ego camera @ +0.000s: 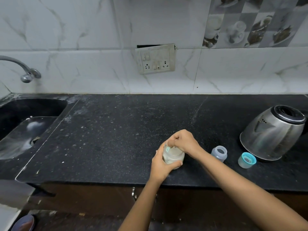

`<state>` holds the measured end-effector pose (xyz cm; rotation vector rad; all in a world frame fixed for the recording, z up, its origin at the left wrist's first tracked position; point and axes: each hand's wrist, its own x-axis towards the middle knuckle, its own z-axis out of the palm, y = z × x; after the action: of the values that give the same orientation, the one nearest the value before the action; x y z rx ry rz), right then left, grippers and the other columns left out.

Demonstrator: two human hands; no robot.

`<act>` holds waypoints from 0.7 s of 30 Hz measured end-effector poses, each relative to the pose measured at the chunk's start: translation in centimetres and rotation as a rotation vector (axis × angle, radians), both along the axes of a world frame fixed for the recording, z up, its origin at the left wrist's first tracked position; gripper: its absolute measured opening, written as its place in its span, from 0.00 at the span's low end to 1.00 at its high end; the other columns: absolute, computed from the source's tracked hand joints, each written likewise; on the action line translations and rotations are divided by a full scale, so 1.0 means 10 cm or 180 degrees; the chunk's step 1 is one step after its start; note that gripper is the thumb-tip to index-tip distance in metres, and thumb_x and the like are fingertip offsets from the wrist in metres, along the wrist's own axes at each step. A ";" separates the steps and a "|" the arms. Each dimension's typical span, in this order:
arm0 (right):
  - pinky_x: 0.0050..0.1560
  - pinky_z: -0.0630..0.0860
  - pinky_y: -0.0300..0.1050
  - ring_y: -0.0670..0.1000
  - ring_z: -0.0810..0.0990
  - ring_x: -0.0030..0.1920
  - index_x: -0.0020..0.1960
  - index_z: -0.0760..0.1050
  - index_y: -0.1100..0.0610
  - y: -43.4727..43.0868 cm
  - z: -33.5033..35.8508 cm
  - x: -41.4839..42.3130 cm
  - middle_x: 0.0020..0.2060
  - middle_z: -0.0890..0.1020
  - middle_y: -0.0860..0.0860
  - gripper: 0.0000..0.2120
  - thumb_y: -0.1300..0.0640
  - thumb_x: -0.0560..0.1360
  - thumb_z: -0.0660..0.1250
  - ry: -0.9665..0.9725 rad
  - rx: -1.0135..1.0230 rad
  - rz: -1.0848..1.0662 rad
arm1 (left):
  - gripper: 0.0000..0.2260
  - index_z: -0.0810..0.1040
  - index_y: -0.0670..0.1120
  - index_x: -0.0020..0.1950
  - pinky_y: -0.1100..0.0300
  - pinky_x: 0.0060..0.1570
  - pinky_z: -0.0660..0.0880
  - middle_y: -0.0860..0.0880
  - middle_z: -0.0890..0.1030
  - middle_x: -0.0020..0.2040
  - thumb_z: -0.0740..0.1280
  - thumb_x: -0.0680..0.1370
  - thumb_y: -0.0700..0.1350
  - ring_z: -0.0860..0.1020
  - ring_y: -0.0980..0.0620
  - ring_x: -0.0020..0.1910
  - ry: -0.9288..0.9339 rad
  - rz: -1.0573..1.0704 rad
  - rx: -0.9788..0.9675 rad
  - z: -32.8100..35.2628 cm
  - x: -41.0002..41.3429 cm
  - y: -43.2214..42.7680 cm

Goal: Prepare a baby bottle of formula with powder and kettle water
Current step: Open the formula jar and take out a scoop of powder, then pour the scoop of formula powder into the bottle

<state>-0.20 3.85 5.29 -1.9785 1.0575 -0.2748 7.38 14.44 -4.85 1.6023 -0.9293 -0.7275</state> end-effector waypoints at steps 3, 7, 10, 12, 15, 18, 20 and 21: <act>0.45 0.80 0.46 0.44 0.83 0.41 0.35 0.84 0.55 -0.03 0.01 -0.02 0.34 0.85 0.44 0.06 0.62 0.66 0.69 -0.0234 0.0217 -0.0168 | 0.40 0.67 0.60 0.71 0.63 0.60 0.72 0.59 0.75 0.63 0.79 0.62 0.52 0.73 0.61 0.62 -0.0014 0.0009 0.0021 0.00 0.00 0.00; 0.48 0.79 0.44 0.45 0.83 0.44 0.36 0.84 0.54 -0.13 0.00 -0.13 0.39 0.85 0.46 0.06 0.63 0.68 0.71 -0.0449 0.0409 -0.0436 | 0.38 0.67 0.62 0.69 0.60 0.61 0.72 0.59 0.75 0.64 0.78 0.62 0.50 0.73 0.60 0.63 -0.0080 -0.0008 0.0035 0.00 0.01 0.00; 0.40 0.77 0.34 0.42 0.82 0.40 0.36 0.83 0.57 -0.15 -0.03 -0.23 0.37 0.84 0.45 0.06 0.65 0.70 0.71 -0.0595 0.0490 -0.0610 | 0.38 0.68 0.61 0.69 0.58 0.61 0.73 0.59 0.75 0.64 0.78 0.62 0.50 0.73 0.60 0.63 -0.0090 0.0001 0.0052 0.02 0.01 0.00; 0.30 0.71 0.29 0.38 0.79 0.32 0.34 0.82 0.63 -0.15 -0.07 -0.31 0.31 0.82 0.43 0.05 0.66 0.69 0.71 -0.0662 0.0473 -0.0753 | 0.38 0.68 0.61 0.69 0.58 0.61 0.73 0.59 0.75 0.63 0.78 0.62 0.50 0.73 0.60 0.63 -0.0099 -0.0009 0.0048 0.01 0.01 0.00; 0.33 0.71 0.35 0.43 0.77 0.33 0.34 0.82 0.62 -0.16 -0.20 -0.42 0.28 0.81 0.43 0.04 0.62 0.67 0.72 -0.0545 0.0197 -0.0870 | 0.39 0.68 0.61 0.69 0.58 0.61 0.73 0.60 0.75 0.63 0.78 0.61 0.50 0.73 0.61 0.62 -0.0121 0.0020 0.0066 0.00 0.02 0.00; 0.31 0.68 0.33 0.37 0.74 0.29 0.32 0.82 0.56 -0.15 -0.28 -0.49 0.27 0.80 0.43 0.06 0.59 0.67 0.73 -0.0450 0.0056 -0.0883 | 0.38 0.68 0.63 0.68 0.57 0.61 0.72 0.61 0.76 0.62 0.79 0.62 0.49 0.73 0.60 0.63 -0.0174 0.0017 0.0085 0.01 0.02 0.01; 0.30 0.67 0.32 0.37 0.73 0.26 0.32 0.82 0.56 -0.15 -0.29 -0.50 0.26 0.79 0.43 0.06 0.59 0.68 0.73 -0.0502 0.0054 -0.0903 | 0.38 0.67 0.63 0.68 0.56 0.62 0.72 0.61 0.75 0.63 0.79 0.62 0.49 0.72 0.60 0.63 -0.0191 0.0002 0.0093 0.01 0.02 0.02; 0.31 0.68 0.34 0.38 0.73 0.27 0.31 0.81 0.56 -0.15 -0.29 -0.50 0.26 0.79 0.43 0.07 0.59 0.68 0.73 -0.0543 0.0057 -0.0925 | 0.38 0.67 0.63 0.69 0.56 0.62 0.72 0.61 0.75 0.63 0.79 0.62 0.49 0.72 0.60 0.63 -0.0200 -0.0009 0.0094 0.02 0.01 0.02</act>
<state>-5.22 2.31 2.35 -1.7478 1.2289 -0.5779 7.51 14.66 -4.66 1.6580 -0.9702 -0.6991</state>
